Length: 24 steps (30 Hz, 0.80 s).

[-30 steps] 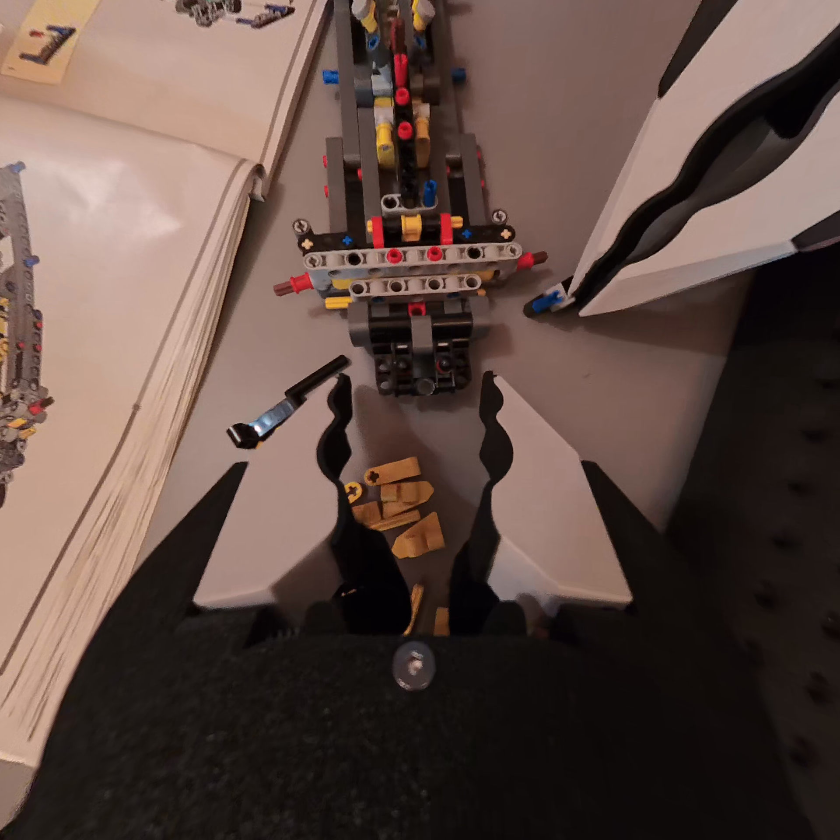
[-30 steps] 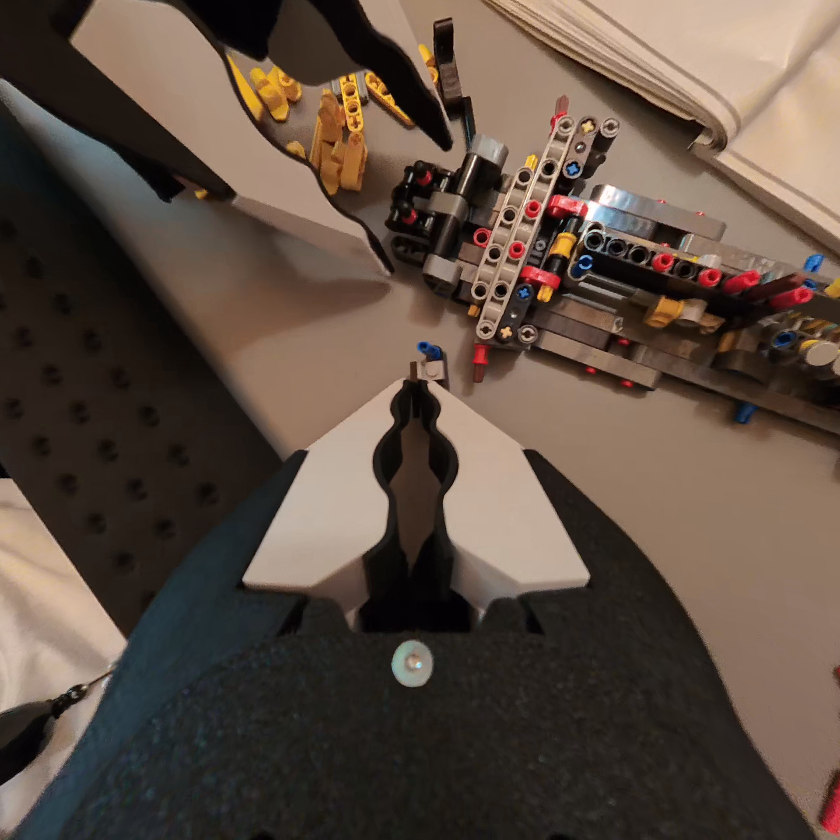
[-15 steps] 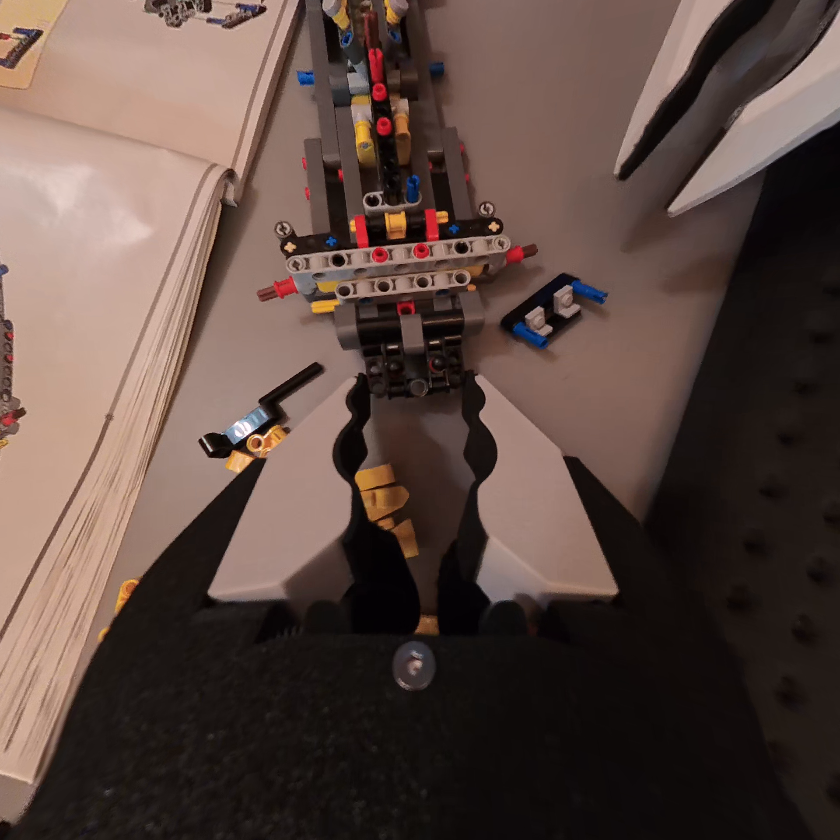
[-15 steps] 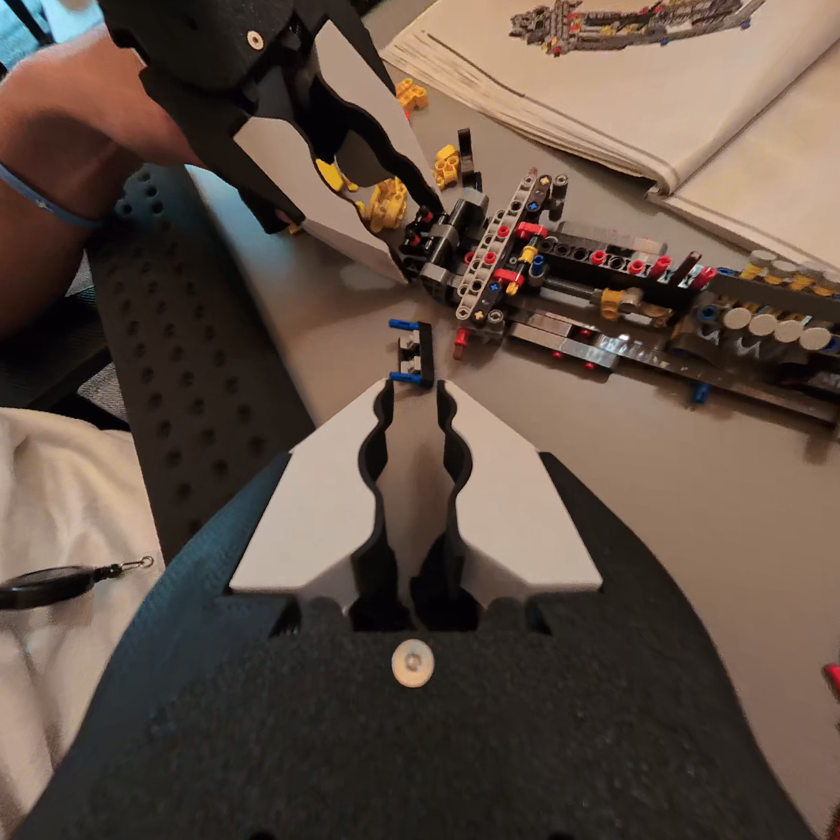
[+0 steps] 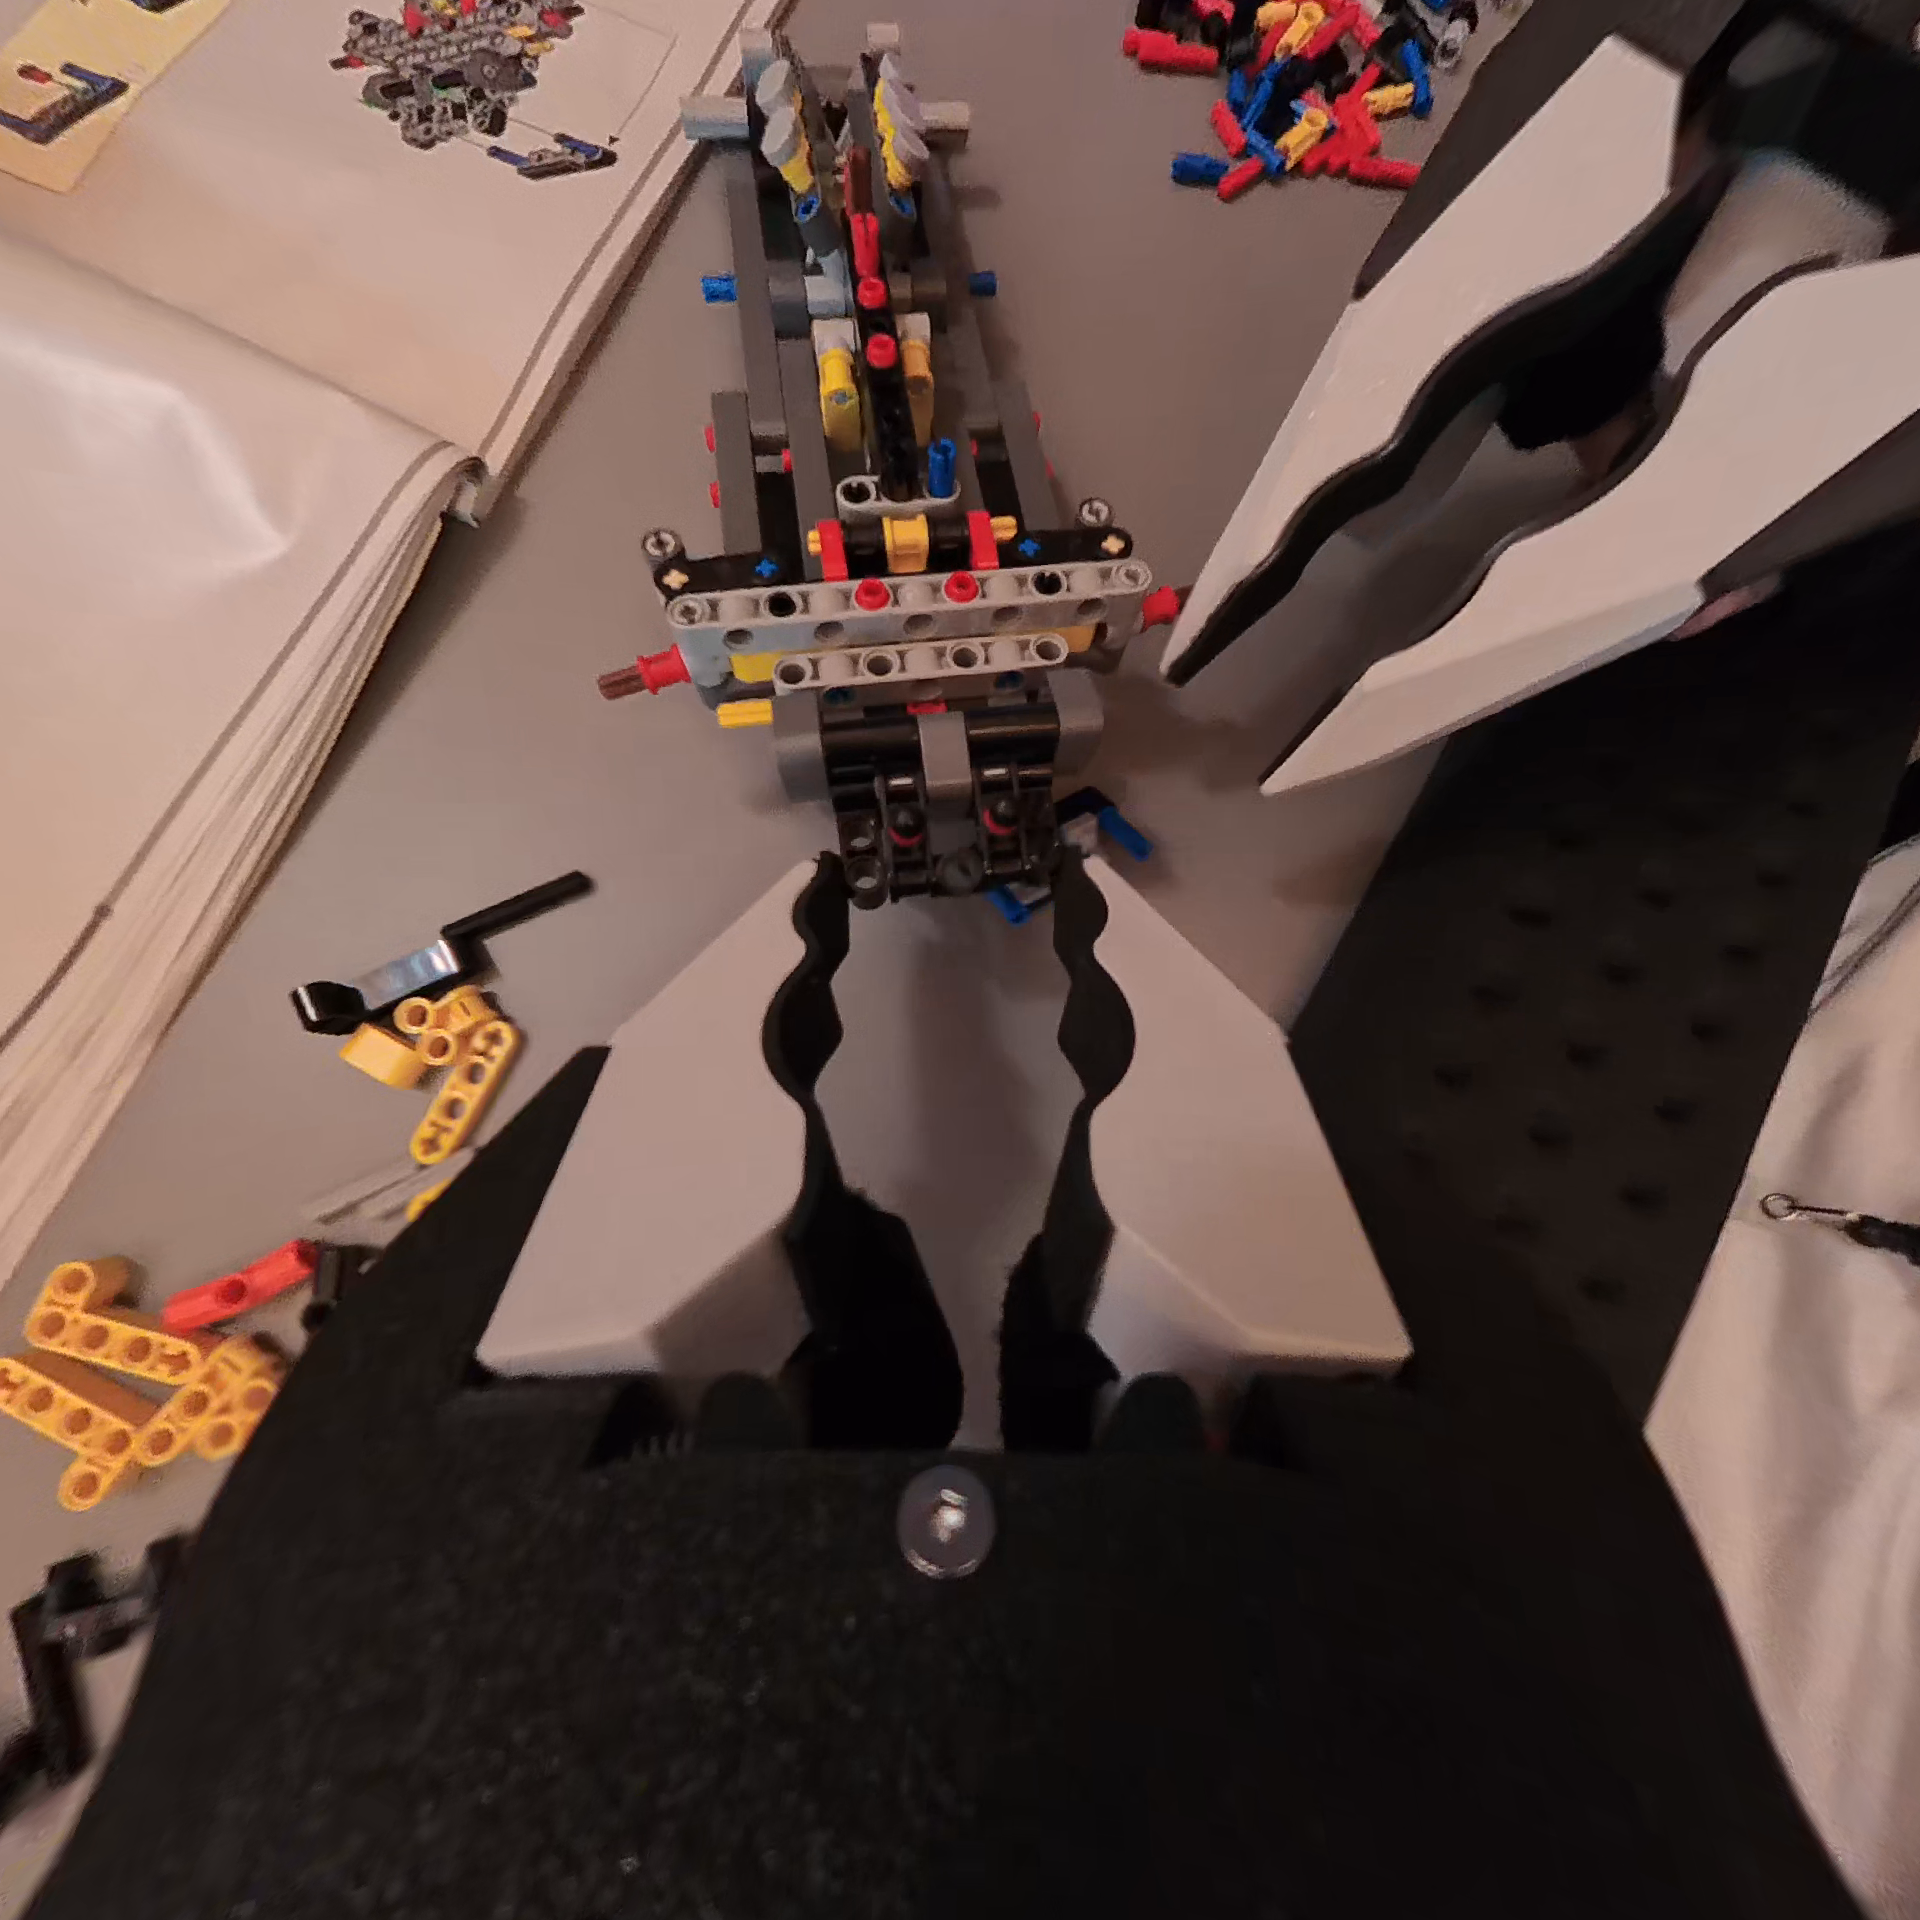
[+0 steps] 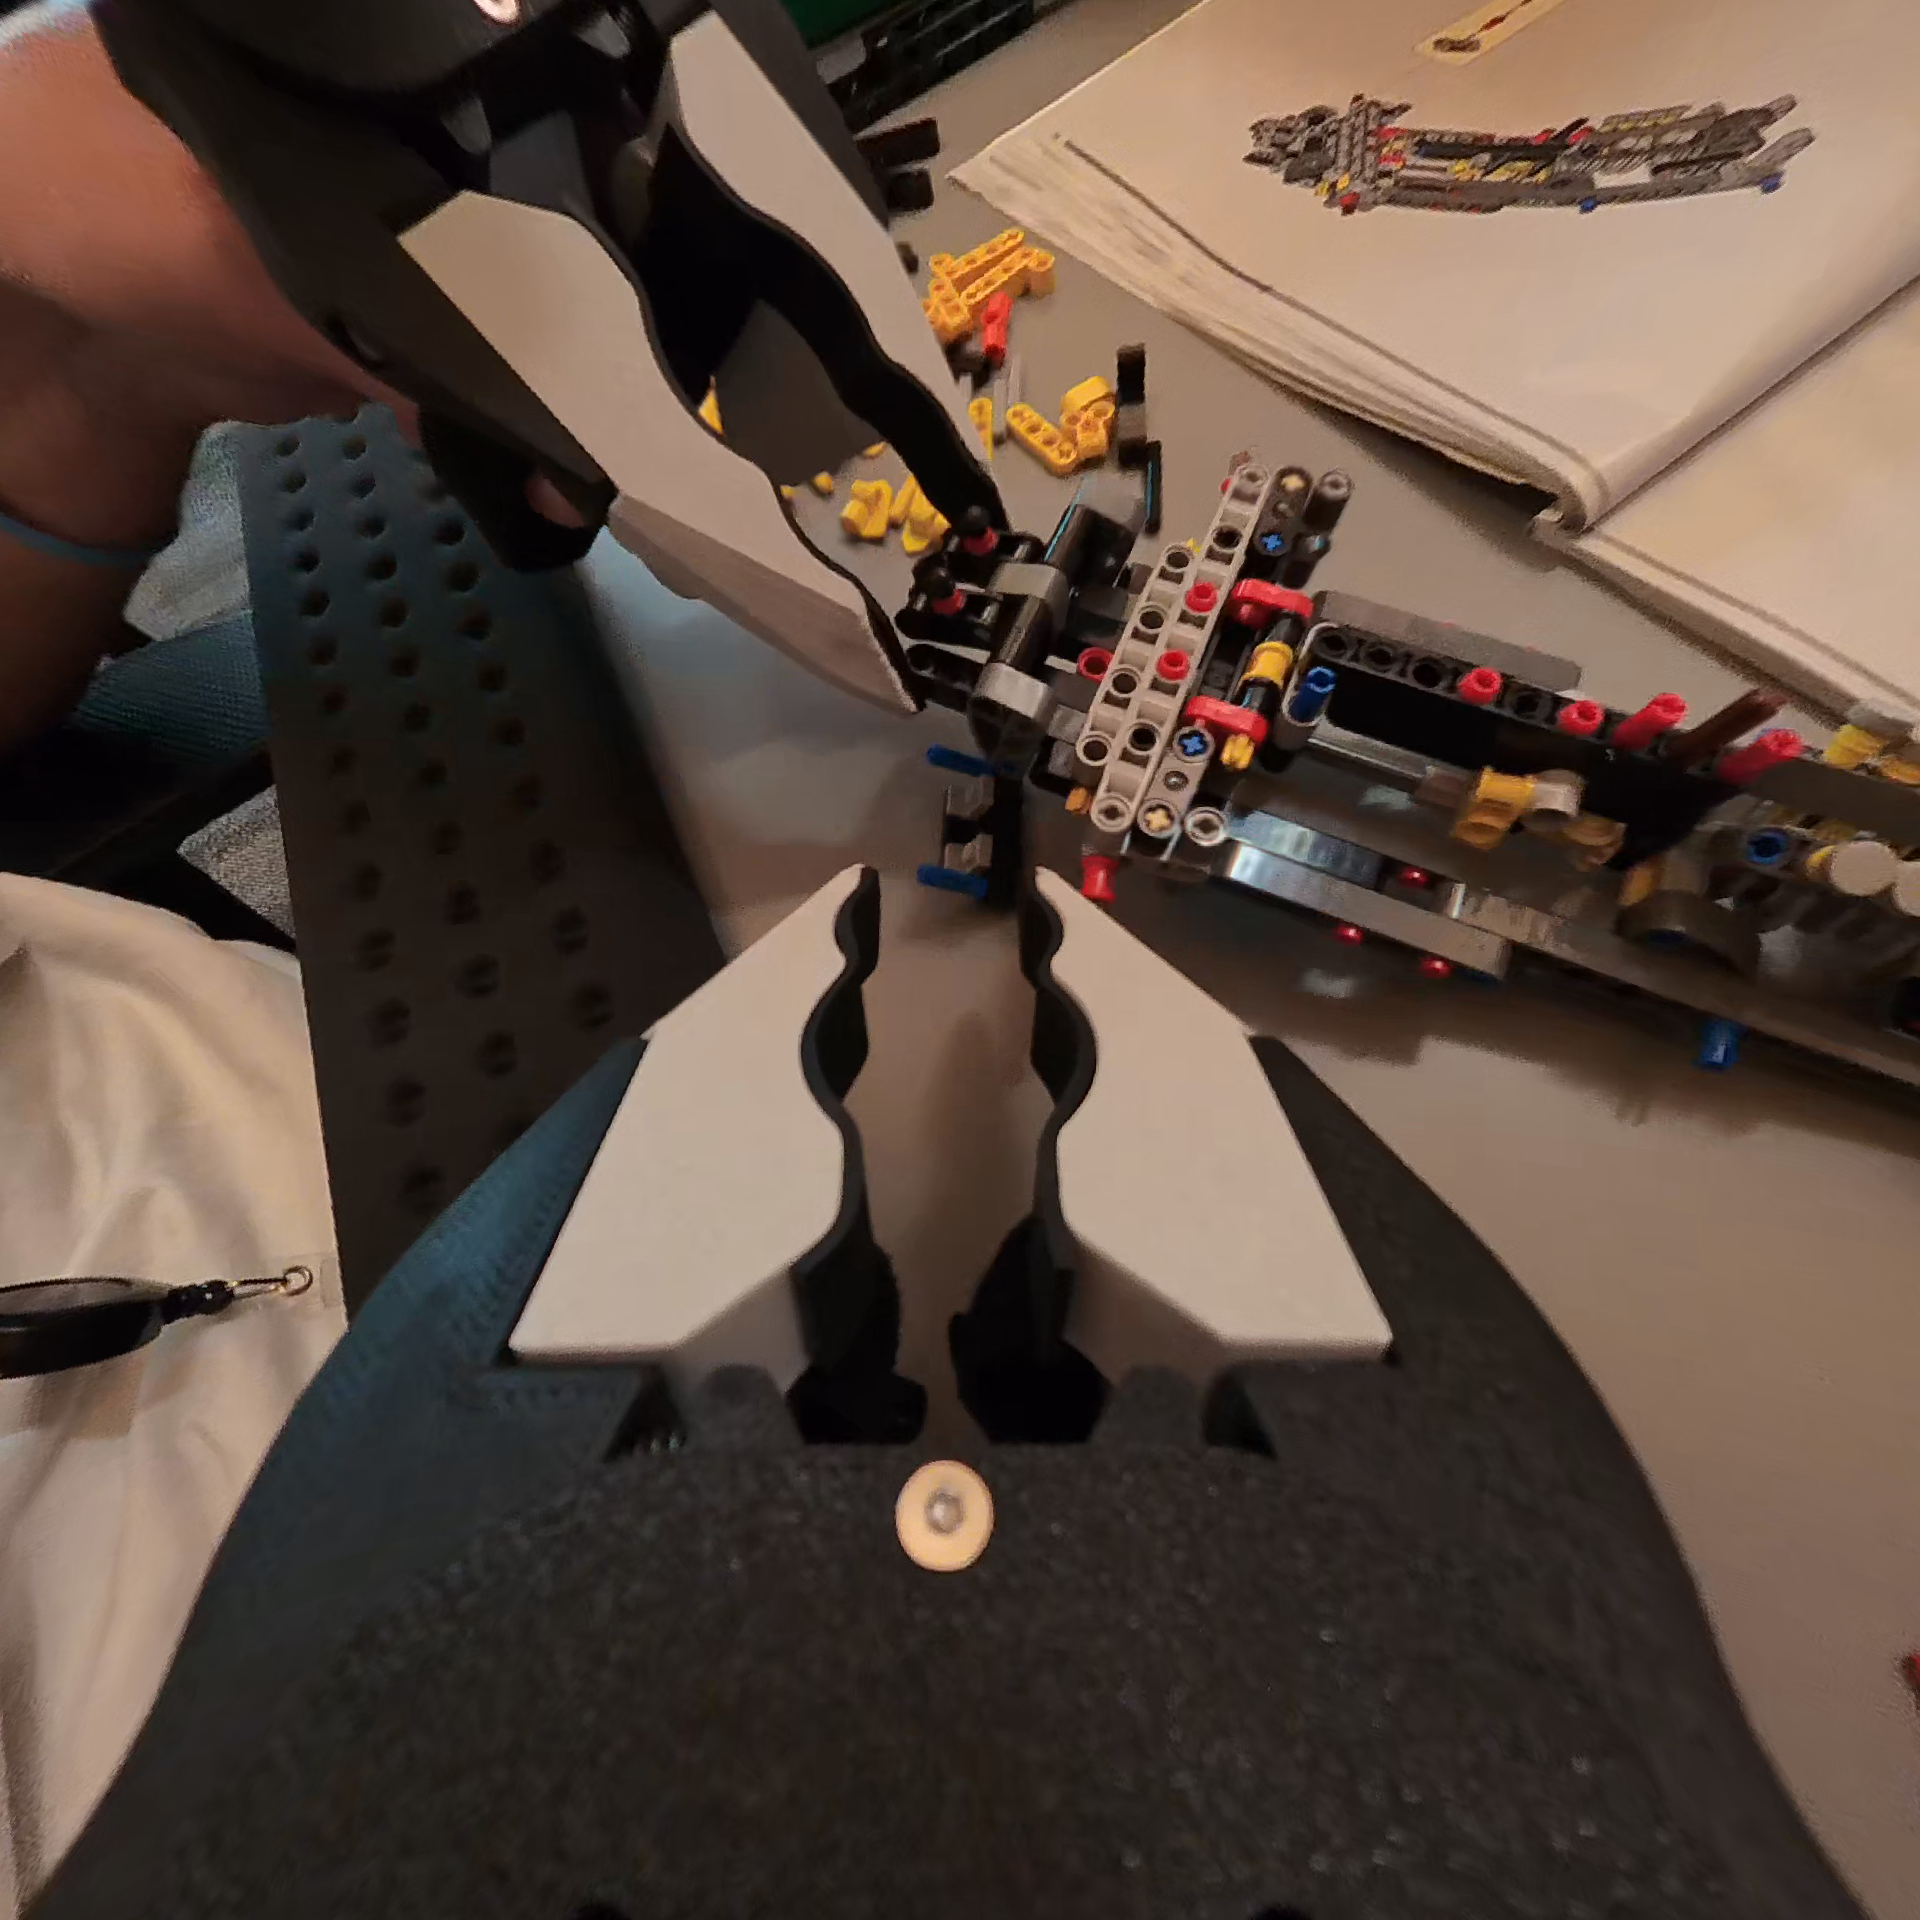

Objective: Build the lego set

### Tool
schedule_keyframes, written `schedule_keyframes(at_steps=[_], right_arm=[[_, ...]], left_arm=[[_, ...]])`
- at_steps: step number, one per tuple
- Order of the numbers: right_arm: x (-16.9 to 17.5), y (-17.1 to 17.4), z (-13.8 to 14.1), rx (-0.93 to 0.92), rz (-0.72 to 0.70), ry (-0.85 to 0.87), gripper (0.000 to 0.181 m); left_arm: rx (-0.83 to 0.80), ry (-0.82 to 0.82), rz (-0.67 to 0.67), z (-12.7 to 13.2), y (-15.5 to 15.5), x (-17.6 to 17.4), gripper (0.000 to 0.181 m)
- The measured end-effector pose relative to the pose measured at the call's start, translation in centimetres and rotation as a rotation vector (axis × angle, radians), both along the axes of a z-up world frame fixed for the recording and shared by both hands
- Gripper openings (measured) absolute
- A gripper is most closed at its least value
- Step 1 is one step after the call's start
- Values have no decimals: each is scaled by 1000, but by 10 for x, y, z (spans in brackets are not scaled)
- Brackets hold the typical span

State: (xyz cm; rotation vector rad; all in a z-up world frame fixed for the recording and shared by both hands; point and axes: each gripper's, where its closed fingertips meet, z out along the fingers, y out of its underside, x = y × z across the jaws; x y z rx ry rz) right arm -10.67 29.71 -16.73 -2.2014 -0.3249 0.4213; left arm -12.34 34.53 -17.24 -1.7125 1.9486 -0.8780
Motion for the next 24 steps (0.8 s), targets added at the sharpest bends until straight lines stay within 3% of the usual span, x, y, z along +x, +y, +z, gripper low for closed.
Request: schedule_keyframes(at_steps=[11, 13, 15, 18, 24], right_arm=[[0, -15, 5, -4, 15, -35, 20], [-6, -22, 5, -38, 70, -19, 24], [-12, -26, -5, -52, 160, -116, 26], [-4, -13, -19, 20, 162, -324, 27], [-11, 10, -27, 65, 203, -354, 32]], left_arm=[[9, -37, 131, 8, -26, -9, 38], [-5, -37, 137, 10, -26, -11, 38], [-23, -41, 133, 14, -23, -8, 38], [-93, -41, 128, 23, -16, -3, 38], [-166, -30, 106, 33, -7, 2, 38]])
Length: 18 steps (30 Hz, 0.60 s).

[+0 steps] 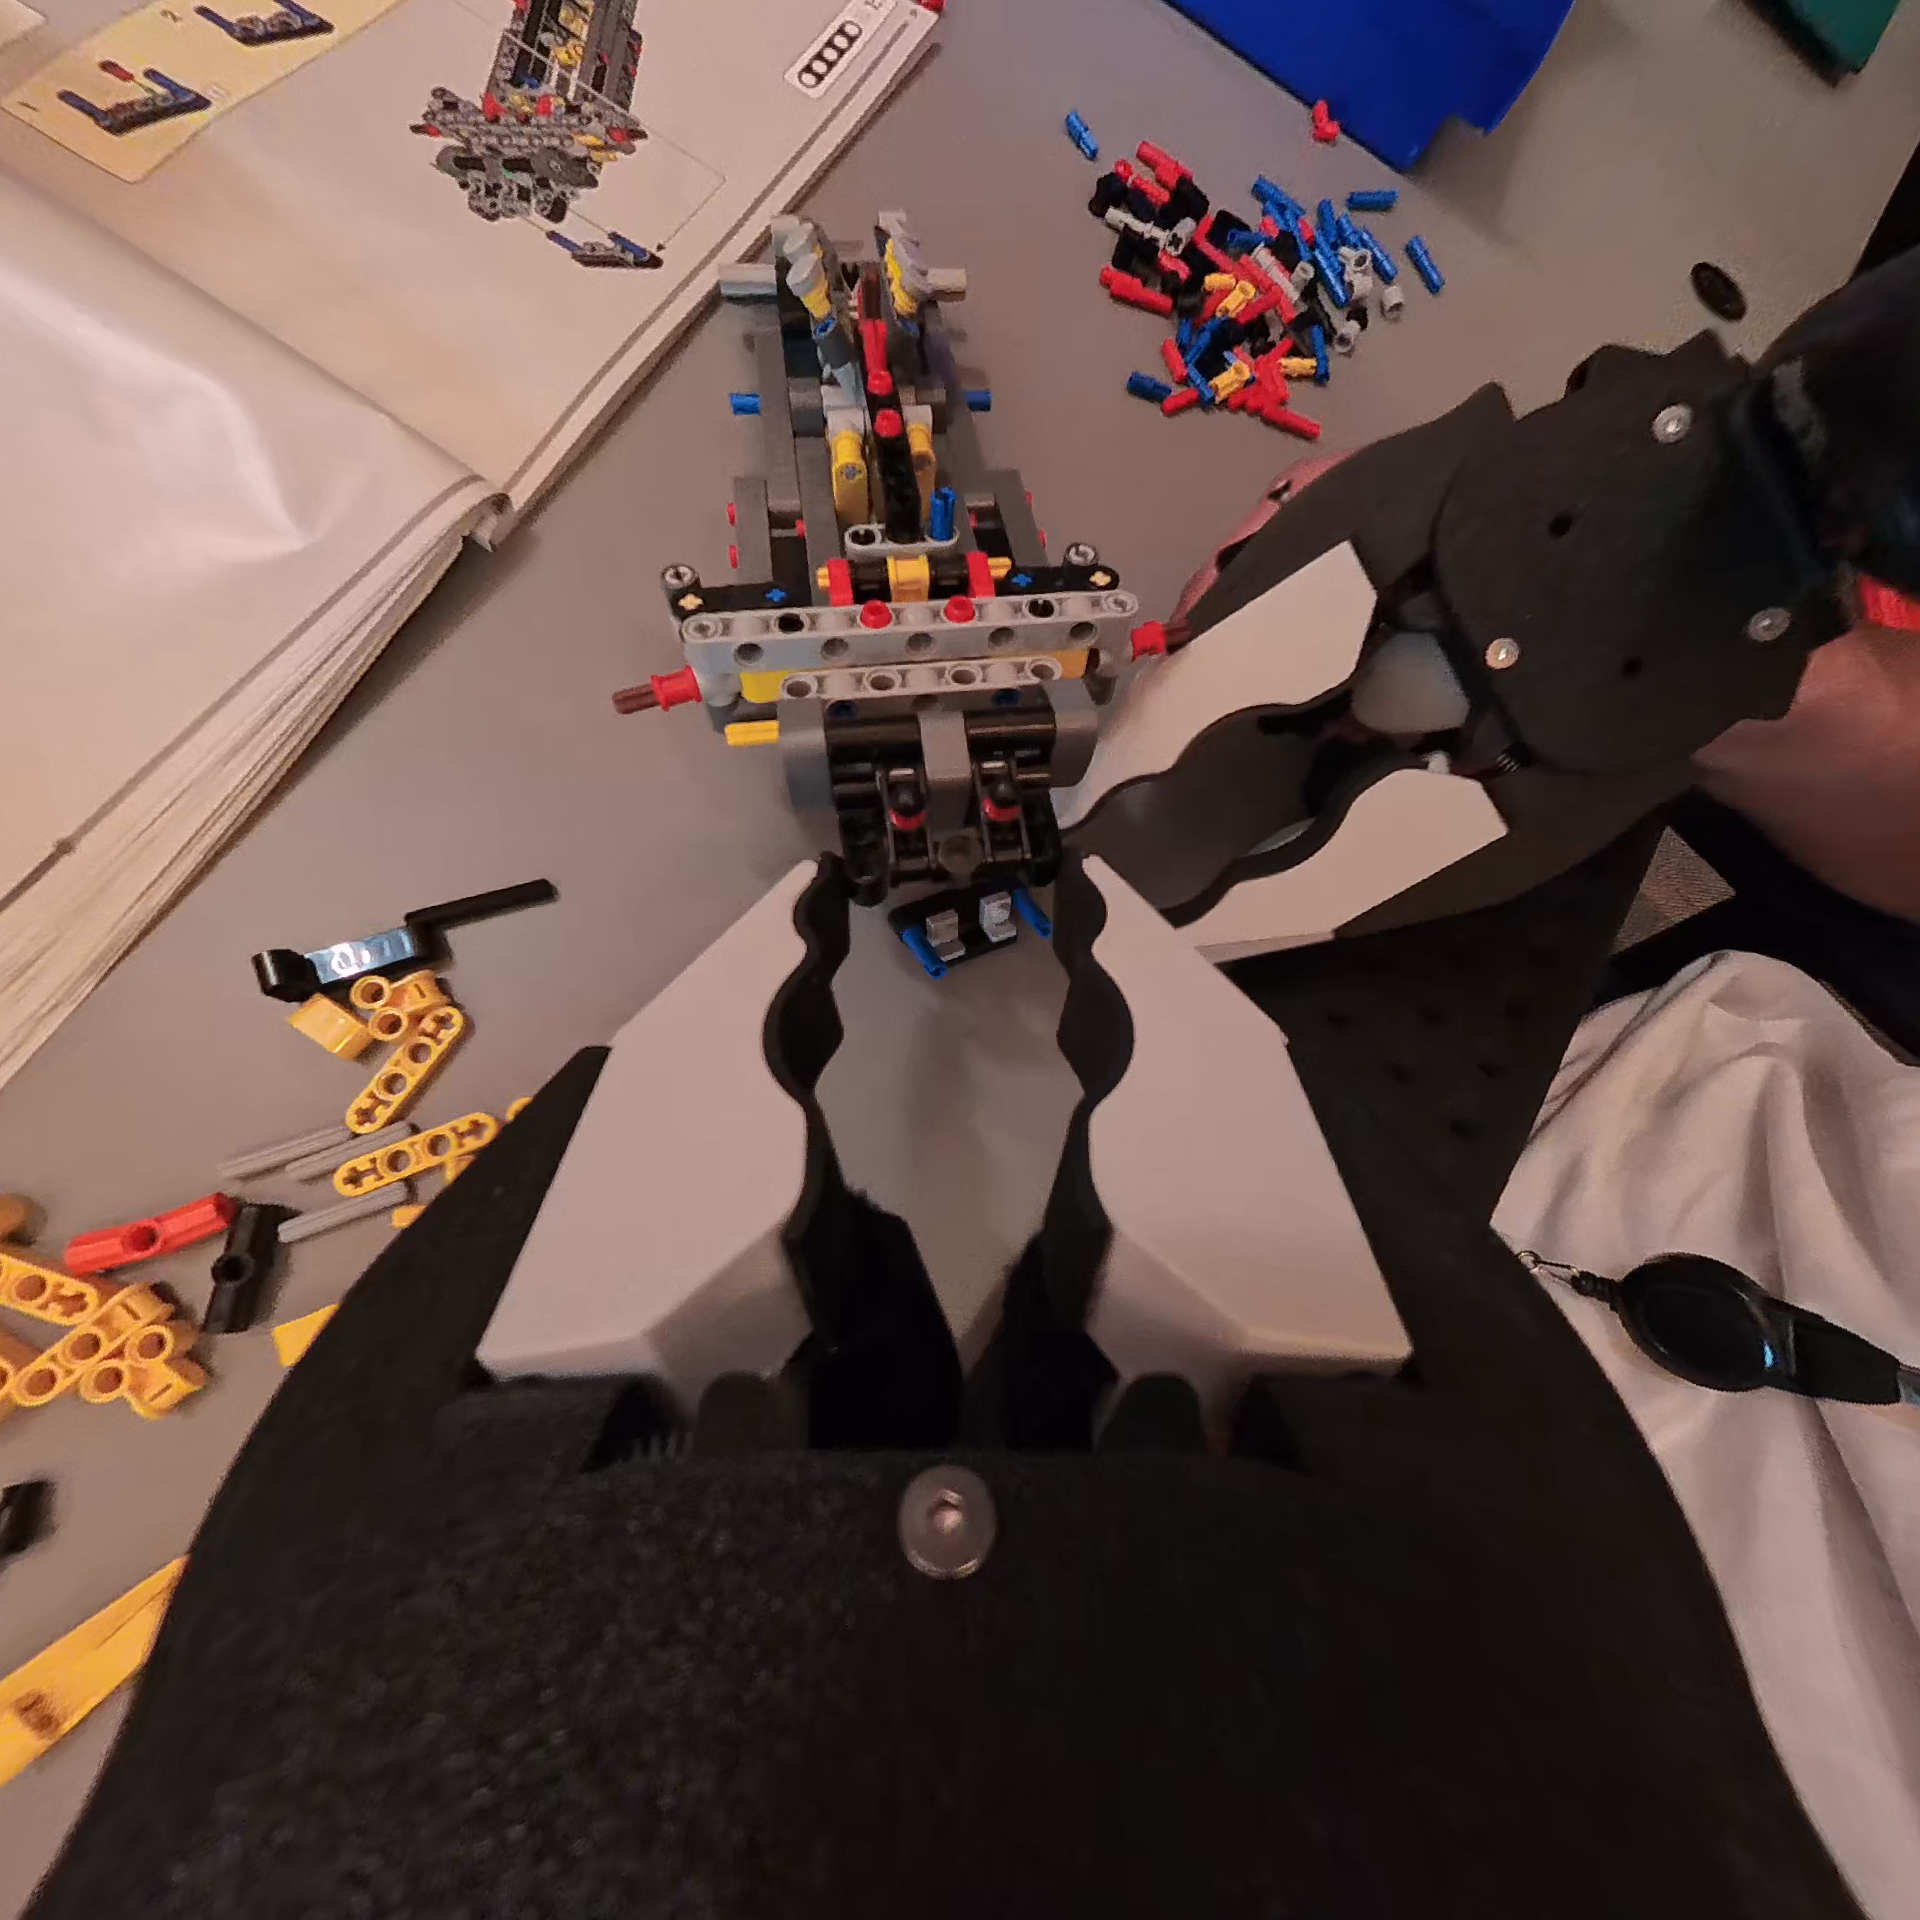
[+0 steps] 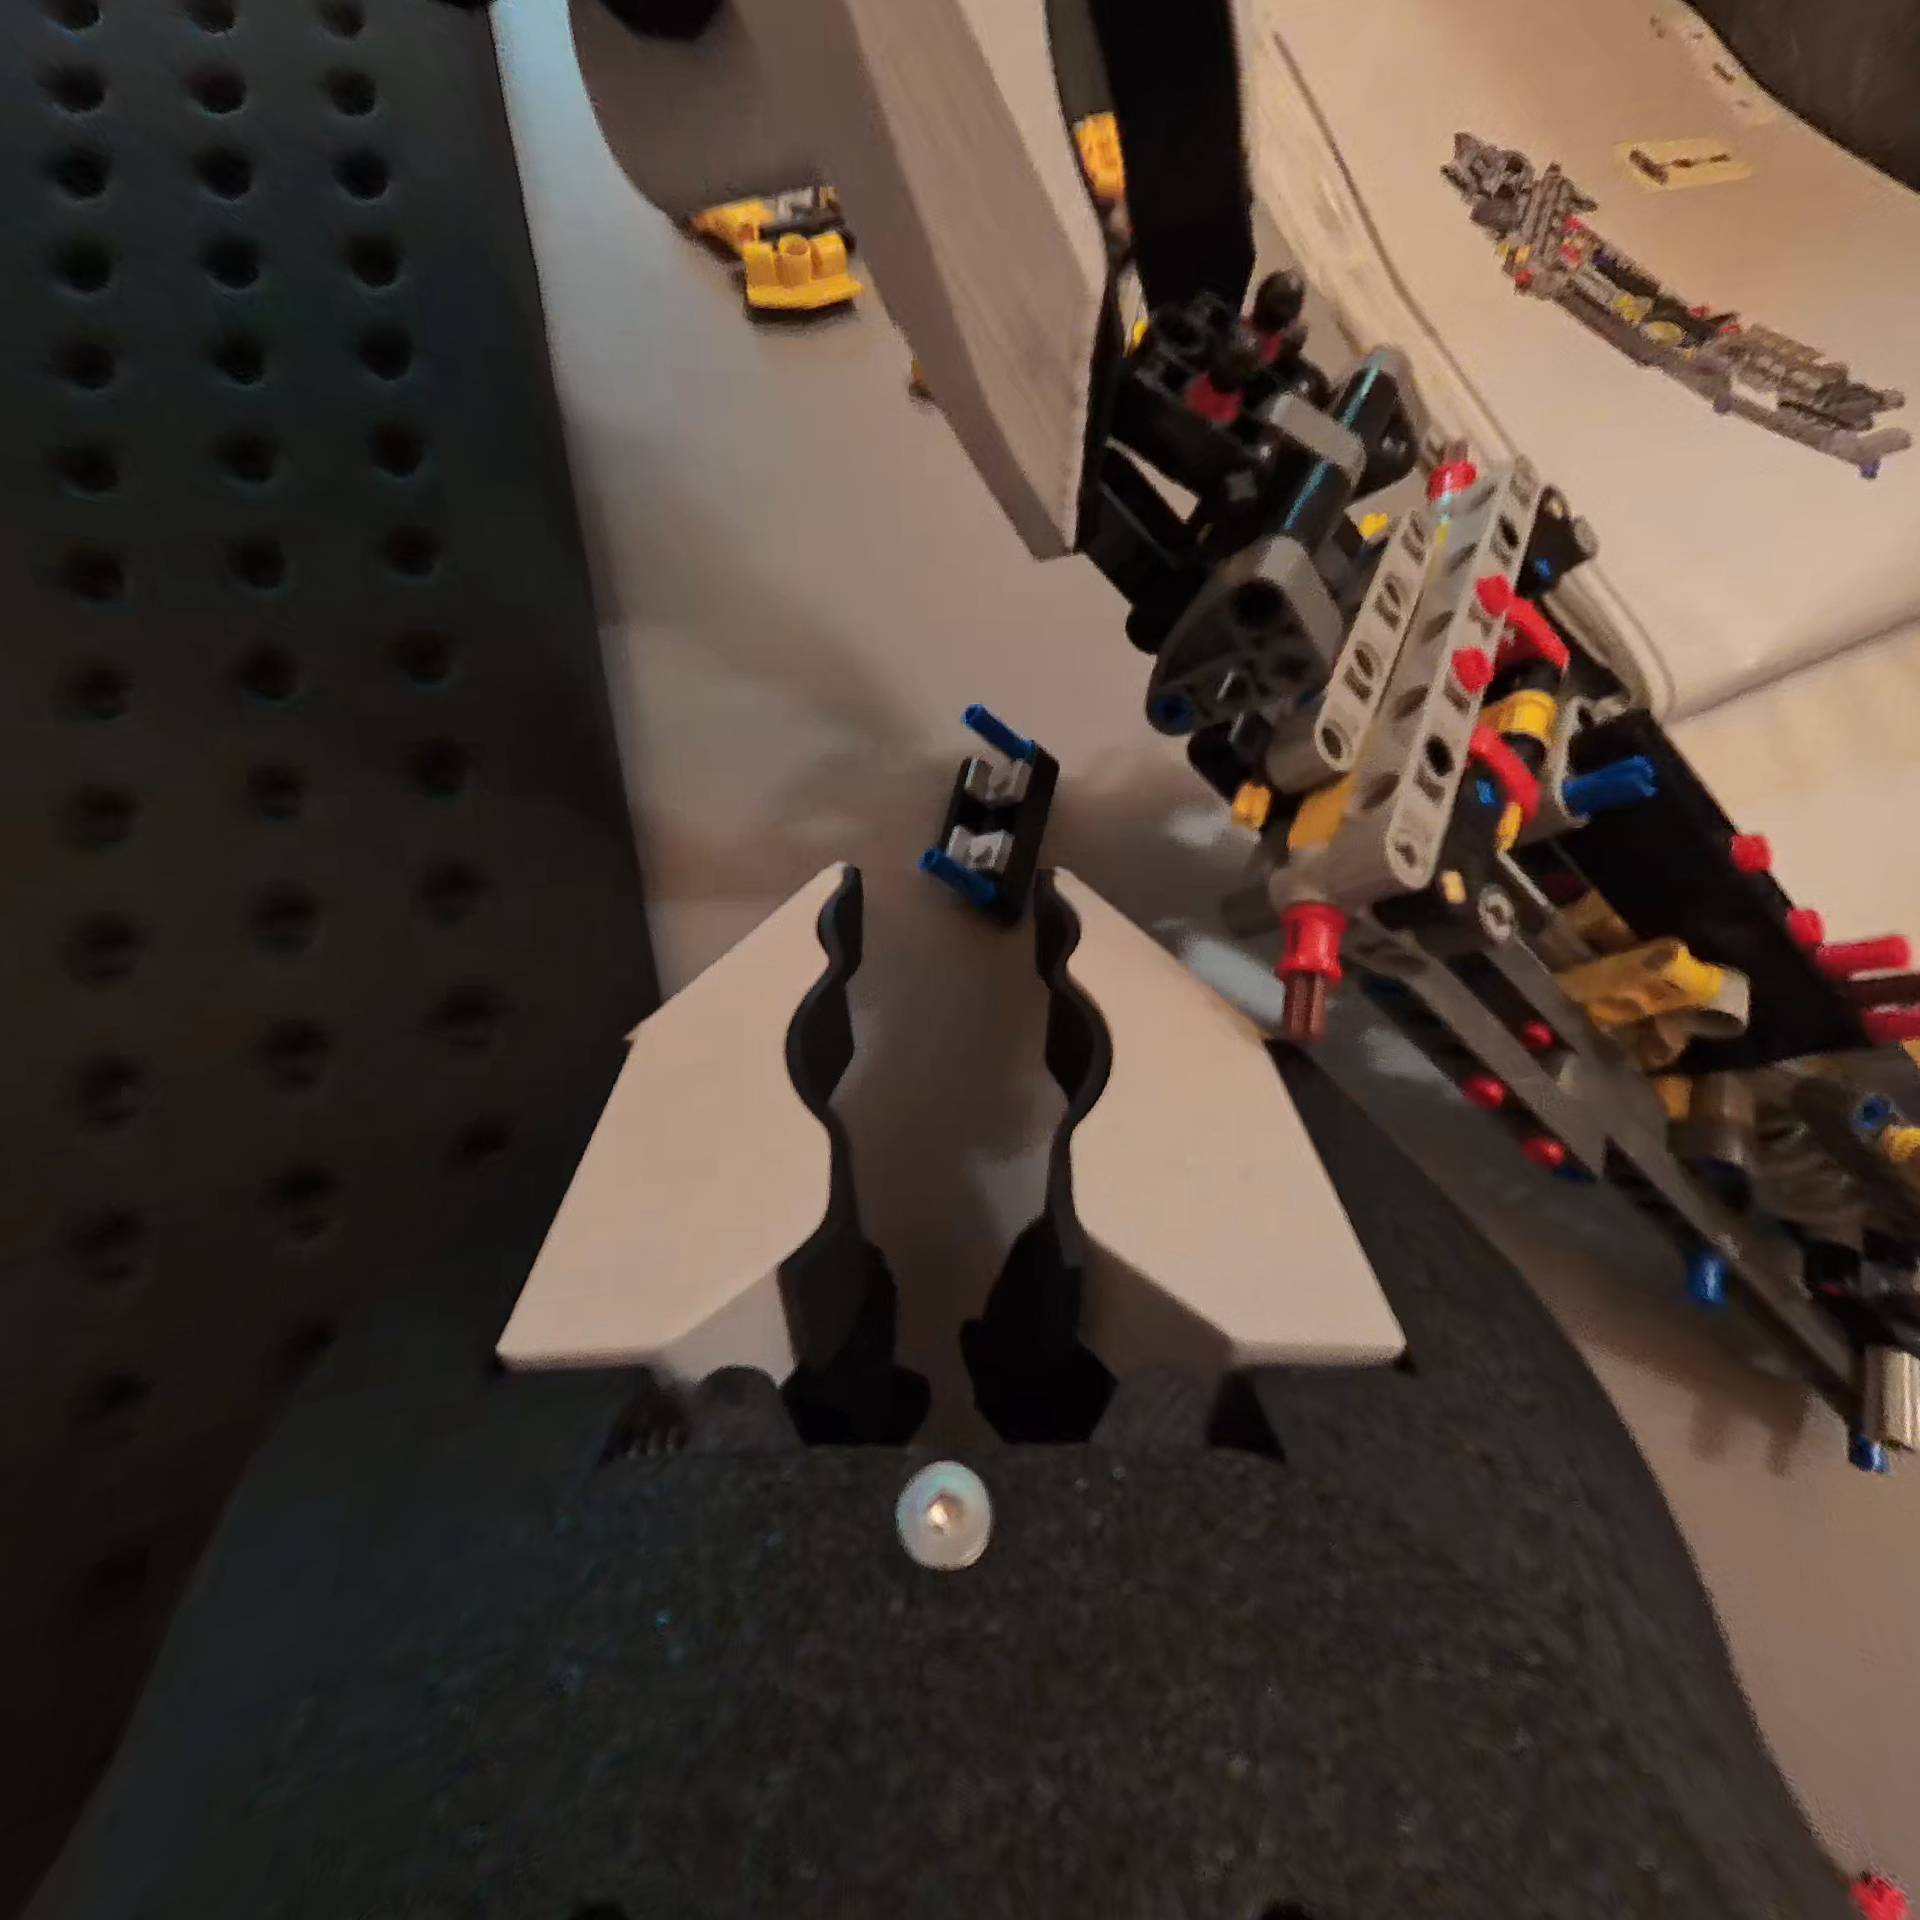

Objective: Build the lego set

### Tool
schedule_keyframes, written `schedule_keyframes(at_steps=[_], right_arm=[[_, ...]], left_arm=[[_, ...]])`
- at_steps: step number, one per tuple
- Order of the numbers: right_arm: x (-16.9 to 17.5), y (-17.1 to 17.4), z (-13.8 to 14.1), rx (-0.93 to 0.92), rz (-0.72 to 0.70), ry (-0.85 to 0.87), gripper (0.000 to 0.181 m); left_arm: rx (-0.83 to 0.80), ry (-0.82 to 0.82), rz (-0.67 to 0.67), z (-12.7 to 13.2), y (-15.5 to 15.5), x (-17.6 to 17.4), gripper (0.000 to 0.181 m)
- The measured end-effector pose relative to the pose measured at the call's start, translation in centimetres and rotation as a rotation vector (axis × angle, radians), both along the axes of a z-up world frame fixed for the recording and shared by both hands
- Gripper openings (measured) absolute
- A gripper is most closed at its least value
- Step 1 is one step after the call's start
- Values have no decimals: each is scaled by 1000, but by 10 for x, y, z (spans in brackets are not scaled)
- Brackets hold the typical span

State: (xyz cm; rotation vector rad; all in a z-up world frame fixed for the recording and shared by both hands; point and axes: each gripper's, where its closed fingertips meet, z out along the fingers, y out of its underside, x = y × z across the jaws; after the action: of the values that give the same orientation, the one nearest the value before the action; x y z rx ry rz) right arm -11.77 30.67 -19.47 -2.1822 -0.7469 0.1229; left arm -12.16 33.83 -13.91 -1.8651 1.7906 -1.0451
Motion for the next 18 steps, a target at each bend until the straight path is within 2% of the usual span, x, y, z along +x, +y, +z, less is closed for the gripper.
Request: schedule_keyframes(at_steps=[3, 5, 8, 12, 15, 18], right_arm=[[-2, 6, -8, -12, -6, -18, 30], [1, 7, -11, -15, -30, -26, 7], [11, 5, -9, -16, -72, -48, 6], [11, 2, 2, -88, -175, 174, 6], [8, -3, 1, -250, -257, 380, 6], [4, -6, -3, -286, -242, 417, 6]], left_arm=[[-15, 1, 4, 0, -1, 0, 38], [-27, -2, 8, -2, -3, 0, 38], [-46, -2, 10, -6, -6, -1, 38], [-62, -14, 16, -9, -10, 0, 38], [-55, -27, 19, -7, -11, 2, 38], [-34, -48, 22, 1, -10, 5, 37]])
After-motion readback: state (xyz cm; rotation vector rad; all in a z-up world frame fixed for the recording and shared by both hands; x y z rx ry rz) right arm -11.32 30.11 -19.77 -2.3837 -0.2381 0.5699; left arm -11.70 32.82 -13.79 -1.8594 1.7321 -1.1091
